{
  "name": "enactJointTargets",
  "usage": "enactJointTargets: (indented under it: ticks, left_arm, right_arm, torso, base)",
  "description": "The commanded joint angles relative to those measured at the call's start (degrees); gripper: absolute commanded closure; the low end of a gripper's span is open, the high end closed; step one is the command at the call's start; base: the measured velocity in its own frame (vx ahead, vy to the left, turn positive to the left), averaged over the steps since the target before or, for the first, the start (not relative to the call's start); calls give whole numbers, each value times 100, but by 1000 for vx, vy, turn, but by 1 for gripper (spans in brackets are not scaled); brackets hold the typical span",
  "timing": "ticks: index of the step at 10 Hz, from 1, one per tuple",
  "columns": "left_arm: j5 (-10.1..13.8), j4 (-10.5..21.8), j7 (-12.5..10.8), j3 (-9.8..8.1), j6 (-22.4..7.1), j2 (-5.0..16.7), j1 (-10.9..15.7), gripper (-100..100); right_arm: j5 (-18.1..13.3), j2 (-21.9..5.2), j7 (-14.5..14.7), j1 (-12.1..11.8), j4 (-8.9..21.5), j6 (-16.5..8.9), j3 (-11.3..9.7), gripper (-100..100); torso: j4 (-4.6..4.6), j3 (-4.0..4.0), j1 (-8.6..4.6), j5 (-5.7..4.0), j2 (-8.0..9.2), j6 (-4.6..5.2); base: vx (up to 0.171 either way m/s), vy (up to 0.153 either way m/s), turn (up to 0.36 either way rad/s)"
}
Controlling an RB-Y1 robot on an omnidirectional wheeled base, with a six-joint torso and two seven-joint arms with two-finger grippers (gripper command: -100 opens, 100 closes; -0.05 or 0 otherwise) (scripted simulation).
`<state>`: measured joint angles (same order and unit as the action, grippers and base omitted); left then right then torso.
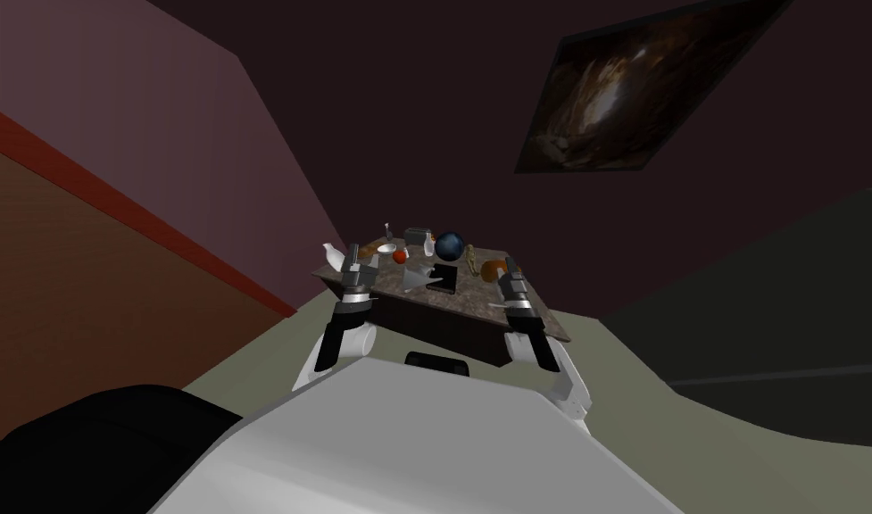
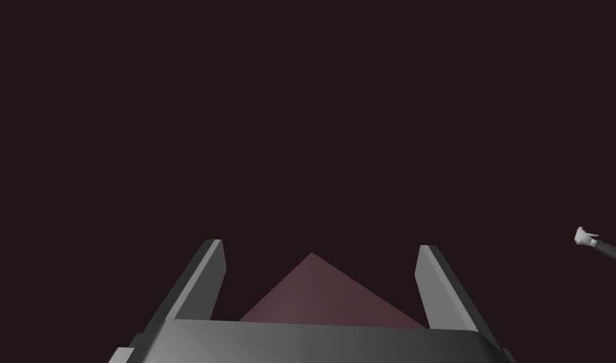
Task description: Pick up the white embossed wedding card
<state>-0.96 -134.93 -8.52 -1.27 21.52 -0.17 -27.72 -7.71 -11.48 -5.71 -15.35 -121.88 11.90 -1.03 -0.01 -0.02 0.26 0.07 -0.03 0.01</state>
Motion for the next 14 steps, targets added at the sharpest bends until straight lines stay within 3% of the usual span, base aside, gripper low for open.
enactJointTargets:
  ticks: [1, 2, 4, 13, 14]
  left_arm:
    - [0, 0, 0, 0, 0, 0, 0, 0]
    - [0, 0, 0, 0, 0, 0, 0, 0]
    - [0, 0, 0, 0, 0, 0, 0, 0]
    - [0, 0, 0, 0, 0, 0, 0, 0]
    - [0, 0, 0, 0, 0, 0, 0, 0]
  right_arm:
    - [-264, -134, 71, 208, 240, -286, 23, -100]
    - [-264, -134, 71, 208, 240, -334, 23, -100]
    - [-681, -348, 221, 549, 649, -741, 58, -100]
    - [-1808, -741, 555, 1188, 1956, -1984, 150, -100]
    - [-2060, -835, 642, 1341, 2152, -2143, 177, -100]
  torso:
    - [0, 0, 0, 0, 0, 0]
    - [0, 0, 2, 0, -1, -2]
    - [0, 1, 2, 0, 1, -1]
    - [0, -1, 4, 1, -2, -1]
    - [-1, 0, -1, 0, 1, 2]
  base:
    - [1, 75, 58]
    - [2, 68, 29]
    - [4, 94, 85]
    - [9, 77, 49]
    - [4, 77, 83]
